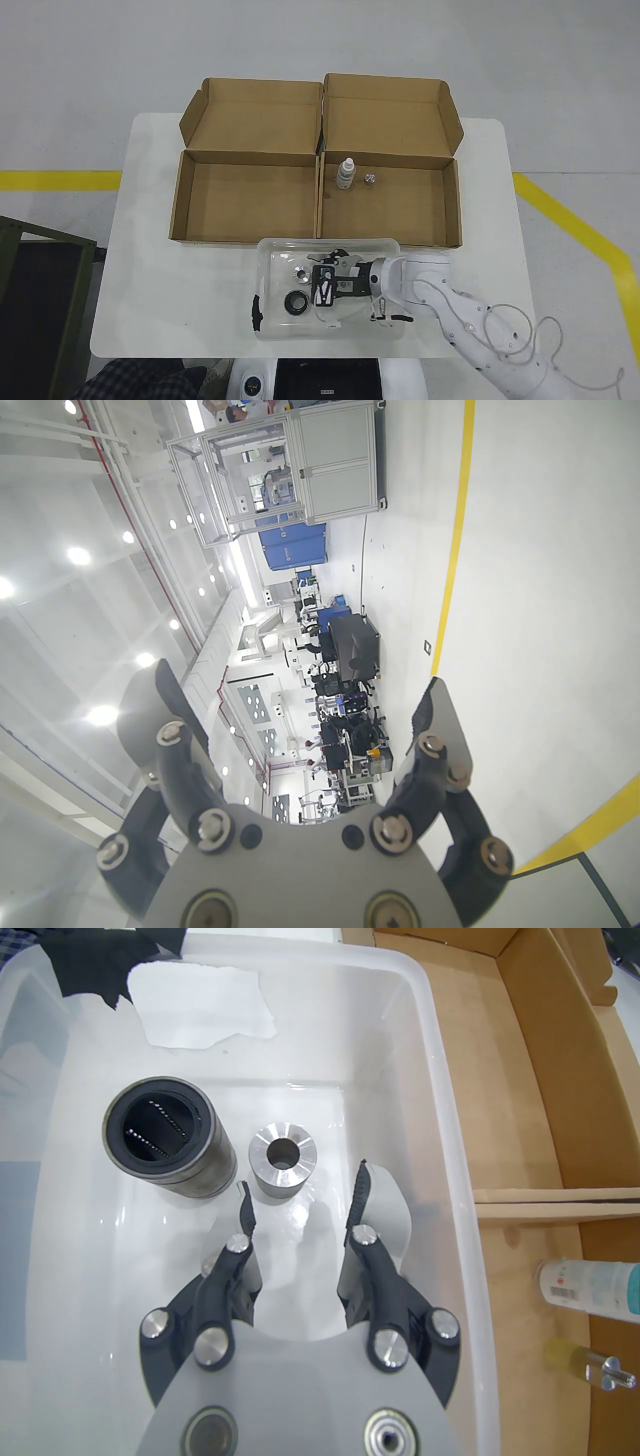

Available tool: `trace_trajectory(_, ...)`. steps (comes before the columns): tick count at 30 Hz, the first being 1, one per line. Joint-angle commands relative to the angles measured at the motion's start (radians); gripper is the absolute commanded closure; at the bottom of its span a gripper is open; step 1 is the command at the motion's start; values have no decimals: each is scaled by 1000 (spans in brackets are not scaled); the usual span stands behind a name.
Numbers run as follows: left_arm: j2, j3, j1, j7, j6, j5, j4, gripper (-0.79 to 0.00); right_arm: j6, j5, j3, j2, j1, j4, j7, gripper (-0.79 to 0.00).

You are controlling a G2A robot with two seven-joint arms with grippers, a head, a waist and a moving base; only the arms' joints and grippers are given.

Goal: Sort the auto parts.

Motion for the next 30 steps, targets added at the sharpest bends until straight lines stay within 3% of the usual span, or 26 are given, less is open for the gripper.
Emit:
trace_trajectory(1, 0, 0, 0, 0, 0, 0, 0, -785, 3, 2, -9, -4, 9, 10, -3, -363)
trace_trajectory(24, 0, 0, 0, 0, 0, 0, 0, -785, -2, 36, -105, -57, 109, 119, -1, -357)
trace_trajectory(30, 0, 0, 0, 0, 0, 0, 0, -785, -13, 48, -119, -67, 124, 143, 1, -314)
